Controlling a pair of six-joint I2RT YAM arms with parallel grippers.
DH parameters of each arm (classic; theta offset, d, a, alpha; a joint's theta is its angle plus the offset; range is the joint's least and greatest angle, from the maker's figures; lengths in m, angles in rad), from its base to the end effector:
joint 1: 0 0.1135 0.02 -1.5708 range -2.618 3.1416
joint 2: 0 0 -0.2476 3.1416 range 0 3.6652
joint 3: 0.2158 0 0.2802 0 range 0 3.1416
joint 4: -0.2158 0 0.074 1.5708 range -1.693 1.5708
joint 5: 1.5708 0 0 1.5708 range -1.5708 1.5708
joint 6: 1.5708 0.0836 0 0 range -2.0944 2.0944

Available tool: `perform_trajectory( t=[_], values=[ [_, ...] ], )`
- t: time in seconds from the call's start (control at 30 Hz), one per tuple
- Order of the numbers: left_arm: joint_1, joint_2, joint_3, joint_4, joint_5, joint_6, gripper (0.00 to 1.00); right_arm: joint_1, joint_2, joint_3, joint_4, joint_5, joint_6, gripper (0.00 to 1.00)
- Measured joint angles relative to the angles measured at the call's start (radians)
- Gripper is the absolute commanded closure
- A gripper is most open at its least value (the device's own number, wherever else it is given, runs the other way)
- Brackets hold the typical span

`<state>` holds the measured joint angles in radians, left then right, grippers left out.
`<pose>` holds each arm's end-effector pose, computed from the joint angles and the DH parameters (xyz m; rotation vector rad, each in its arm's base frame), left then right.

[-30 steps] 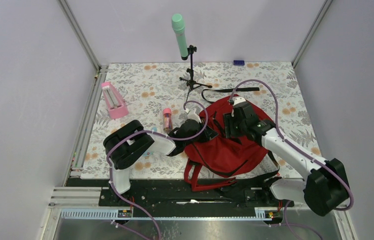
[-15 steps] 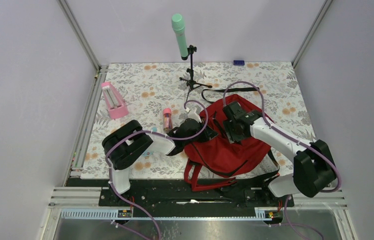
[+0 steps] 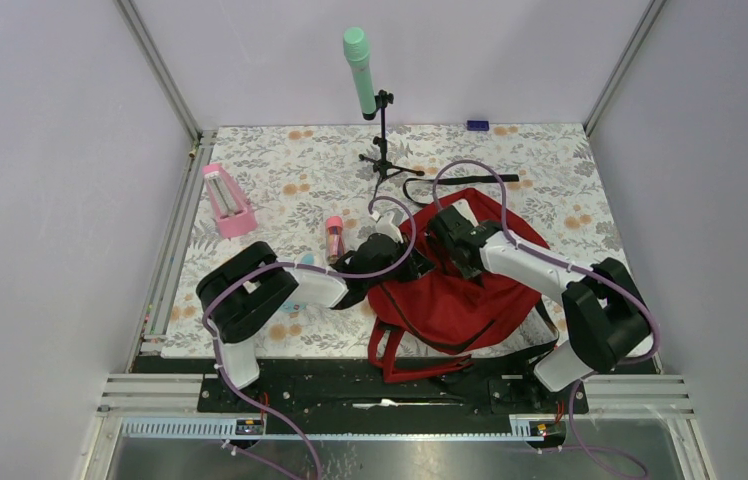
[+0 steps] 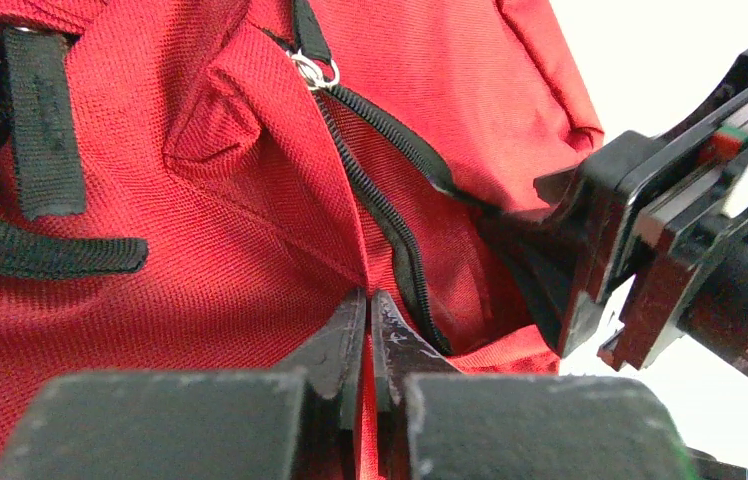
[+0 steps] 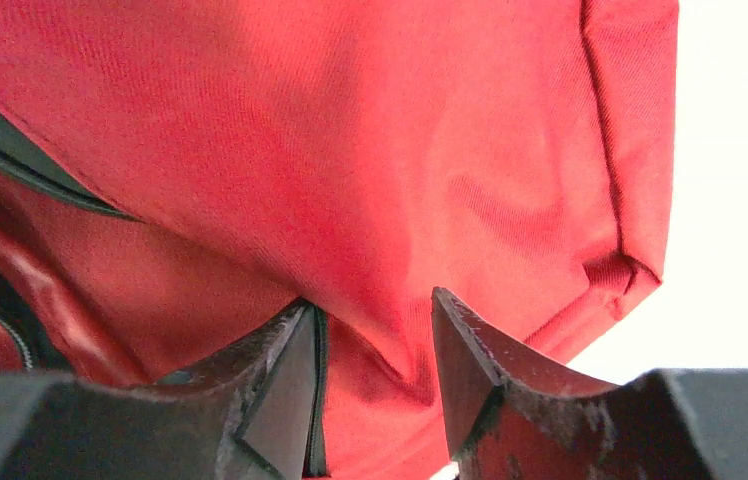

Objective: Pack the student bag
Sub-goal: Pick up the stationery from the center of the board.

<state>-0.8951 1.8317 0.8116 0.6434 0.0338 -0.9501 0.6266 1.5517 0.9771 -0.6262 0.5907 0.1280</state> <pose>0.2634 -0.3332 0.0929 -0.0346 2.1644 -1.1951 0.2942 0.1555 0.1289 -0.4857 2.4927 -0.5424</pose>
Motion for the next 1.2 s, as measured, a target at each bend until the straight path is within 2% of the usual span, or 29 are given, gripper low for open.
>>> perform_trajectory(
  t=[0.13,0.17,0.23,0.3,0.33,0.37,0.43,0.53,0.57,0.67,0.8,0.9,1.03,1.2],
  values=[
    [0.001,-0.002,0.000,-0.009,0.001,0.008,1.00,0.000,-0.019,-0.029,0.115,0.019,0.000,0.53],
    [0.001,-0.004,0.001,-0.015,0.001,0.010,1.00,0.001,-0.032,-0.045,0.148,0.019,0.001,0.57],
    [0.002,-0.008,0.005,-0.021,0.002,0.015,1.00,0.001,-0.059,-0.076,0.213,0.021,0.000,0.69],
    [0.002,-0.012,0.009,-0.024,0.005,0.026,0.99,0.001,-0.072,-0.087,0.253,0.021,-0.005,0.85],
    [0.002,-0.013,0.012,-0.025,0.006,0.033,0.90,0.001,-0.073,-0.087,0.272,0.019,-0.008,0.95],
    [0.003,-0.015,0.014,-0.025,0.008,0.041,0.77,0.001,-0.073,-0.086,0.285,0.018,-0.013,1.00],
    [0.005,-0.023,0.014,-0.024,0.021,0.064,0.48,0.001,-0.073,-0.084,0.294,0.018,-0.019,1.00],
    [0.004,-0.050,0.010,-0.011,0.044,0.096,0.27,0.001,-0.080,-0.064,0.272,0.010,-0.019,1.00],
    [0.003,-0.070,-0.001,0.015,0.051,0.109,0.24,0.001,-0.089,-0.058,0.264,0.002,-0.019,1.00],
    [-0.006,-0.143,-0.054,0.095,0.063,0.166,0.23,0.000,-0.145,-0.044,0.231,-0.042,-0.014,1.00],
    [-0.011,-0.208,-0.116,0.209,0.099,0.241,0.31,-0.016,-0.223,-0.022,0.188,-0.134,0.003,1.00],
    [-0.013,-0.208,-0.118,0.241,0.131,0.261,0.32,-0.047,-0.243,-0.016,0.173,-0.198,0.023,1.00],
    [-0.018,-0.171,-0.118,0.300,0.157,0.245,0.37,-0.091,-0.260,-0.016,0.158,-0.283,0.052,1.00],
    [-0.026,-0.043,-0.105,0.401,0.190,0.192,0.47,-0.147,-0.315,-0.016,0.152,-0.395,0.081,1.00]
  ],
)
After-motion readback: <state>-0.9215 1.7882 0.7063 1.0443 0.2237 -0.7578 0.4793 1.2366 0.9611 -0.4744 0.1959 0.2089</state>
